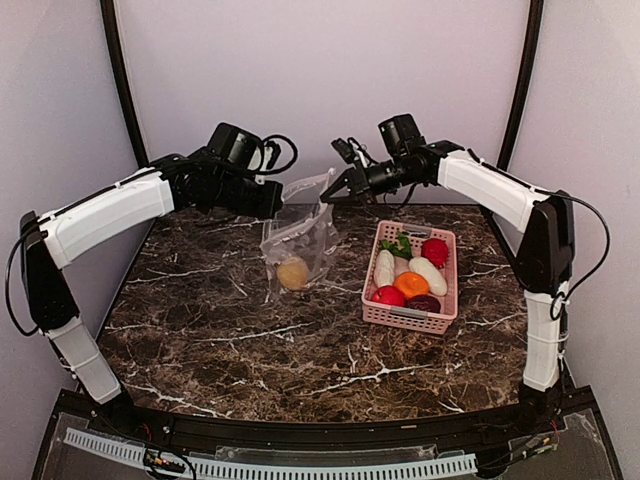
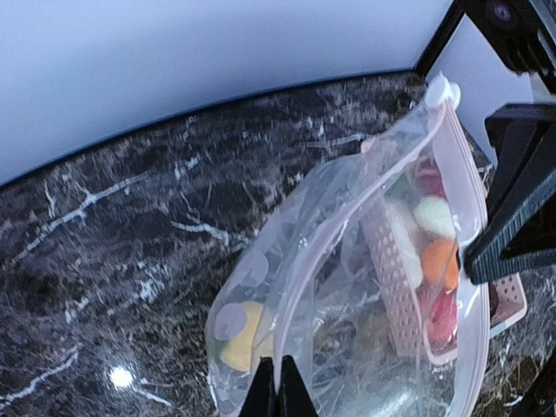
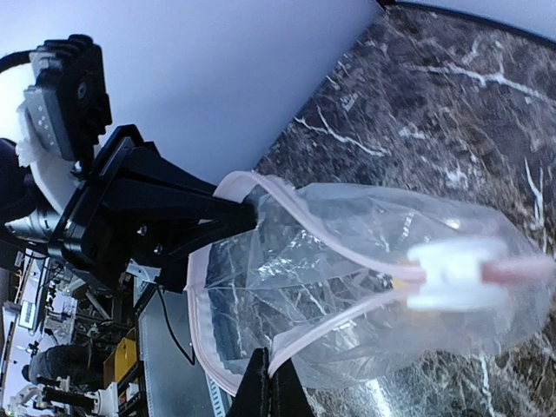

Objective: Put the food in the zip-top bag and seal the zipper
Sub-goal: Adjust the zipper food storage bag at the center of the board.

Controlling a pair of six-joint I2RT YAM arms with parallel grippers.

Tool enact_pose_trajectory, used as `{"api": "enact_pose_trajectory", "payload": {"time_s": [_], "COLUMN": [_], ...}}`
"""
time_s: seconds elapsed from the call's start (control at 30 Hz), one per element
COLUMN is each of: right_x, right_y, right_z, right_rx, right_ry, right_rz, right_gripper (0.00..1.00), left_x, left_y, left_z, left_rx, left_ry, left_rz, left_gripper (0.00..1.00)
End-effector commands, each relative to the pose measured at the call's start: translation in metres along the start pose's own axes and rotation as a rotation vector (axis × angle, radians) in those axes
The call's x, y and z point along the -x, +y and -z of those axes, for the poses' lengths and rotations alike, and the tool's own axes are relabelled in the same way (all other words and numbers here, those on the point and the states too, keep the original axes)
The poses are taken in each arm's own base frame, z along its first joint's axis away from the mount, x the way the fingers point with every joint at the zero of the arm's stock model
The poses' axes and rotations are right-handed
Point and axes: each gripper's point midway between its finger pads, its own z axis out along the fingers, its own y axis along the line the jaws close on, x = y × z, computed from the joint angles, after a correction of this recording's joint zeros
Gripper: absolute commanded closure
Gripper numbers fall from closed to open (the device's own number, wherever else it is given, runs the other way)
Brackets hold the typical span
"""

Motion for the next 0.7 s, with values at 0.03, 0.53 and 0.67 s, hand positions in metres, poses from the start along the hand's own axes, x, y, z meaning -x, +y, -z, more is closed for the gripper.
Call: {"api": "enact_pose_trajectory", "payload": {"time_s": [0.03, 0.53, 0.67], "right_x": [0.035, 0.032, 0.026], "right_y": [0.089, 0.074, 0.008], "right_z": [0.040, 0.109, 0.135], "right_rx": [0.170, 0.148, -0.169], "right_ry": [-0.098, -0.171, -0.198], "right_rz": [0.229, 0.336, 0.400], "right_gripper": [1.00, 0.55, 0.55], "left_x": [0.079, 0.090, 0.067], "left_y": [0.014, 0.054, 0.032], "left_z": [0.080, 0.110, 0.081], "left_rx": [0.070, 0.180, 0.036], "left_ry": [-0.263, -0.289, -0.197], "left_rz": [-0.029, -0.064, -0.046], "left_gripper": [0.99, 0.99, 0.99]}}
